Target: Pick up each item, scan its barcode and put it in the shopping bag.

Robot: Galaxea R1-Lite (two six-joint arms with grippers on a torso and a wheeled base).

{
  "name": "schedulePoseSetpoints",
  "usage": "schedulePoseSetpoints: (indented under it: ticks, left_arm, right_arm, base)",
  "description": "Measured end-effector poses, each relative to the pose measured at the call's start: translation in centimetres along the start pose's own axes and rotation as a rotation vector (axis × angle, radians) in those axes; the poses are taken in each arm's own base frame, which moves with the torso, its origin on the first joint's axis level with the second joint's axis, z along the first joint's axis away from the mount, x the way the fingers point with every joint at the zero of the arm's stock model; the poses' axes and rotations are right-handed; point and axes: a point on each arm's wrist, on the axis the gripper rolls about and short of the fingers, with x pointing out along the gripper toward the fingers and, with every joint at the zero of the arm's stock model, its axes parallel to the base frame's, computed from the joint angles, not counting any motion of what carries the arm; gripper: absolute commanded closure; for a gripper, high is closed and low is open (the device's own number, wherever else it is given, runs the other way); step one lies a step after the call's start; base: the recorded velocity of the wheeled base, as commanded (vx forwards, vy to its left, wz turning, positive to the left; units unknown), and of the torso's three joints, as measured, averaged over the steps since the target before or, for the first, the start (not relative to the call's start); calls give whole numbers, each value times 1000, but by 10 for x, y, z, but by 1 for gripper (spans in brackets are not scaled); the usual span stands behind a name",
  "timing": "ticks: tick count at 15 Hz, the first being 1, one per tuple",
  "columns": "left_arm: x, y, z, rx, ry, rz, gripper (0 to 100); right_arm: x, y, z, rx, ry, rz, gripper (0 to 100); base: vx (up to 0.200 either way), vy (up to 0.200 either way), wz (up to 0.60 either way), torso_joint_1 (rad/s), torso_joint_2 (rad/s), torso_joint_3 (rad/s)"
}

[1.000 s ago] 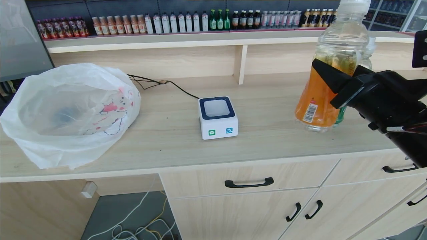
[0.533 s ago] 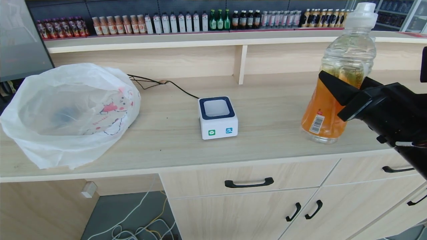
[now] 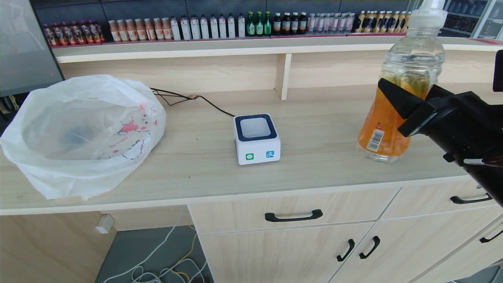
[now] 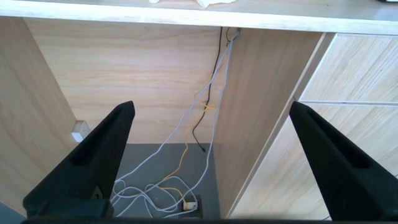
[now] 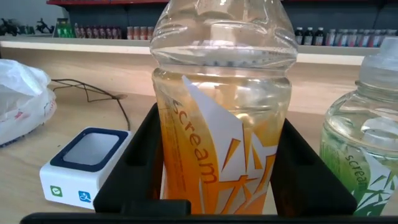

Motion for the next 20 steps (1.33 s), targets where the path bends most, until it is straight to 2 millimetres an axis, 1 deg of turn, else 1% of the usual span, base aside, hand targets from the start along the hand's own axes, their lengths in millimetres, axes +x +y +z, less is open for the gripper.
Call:
schedulePoseSetpoints:
  ticks: [8, 13, 17, 20]
  left_arm:
    - [0, 0, 0, 1, 0, 0, 0]
    - [0, 0, 0, 3, 0, 0, 0]
    - [0, 0, 0, 3, 0, -1, 0]
    - [0, 0, 0, 3, 0, -1, 0]
  right_arm:
    - [2, 0, 2, -9, -17, 4, 100]
    - [1, 0, 1, -16, -15, 2, 100]
    - [7, -2, 5, -18, -40, 1, 100]
    - [8, 0, 4, -25, -37, 40, 100]
  base:
    - [0, 200, 0, 1, 2, 2]
    - [0, 0, 0, 0, 0, 0]
    - [0, 0, 0, 0, 0, 0]
    - [0, 0, 0, 0, 0, 0]
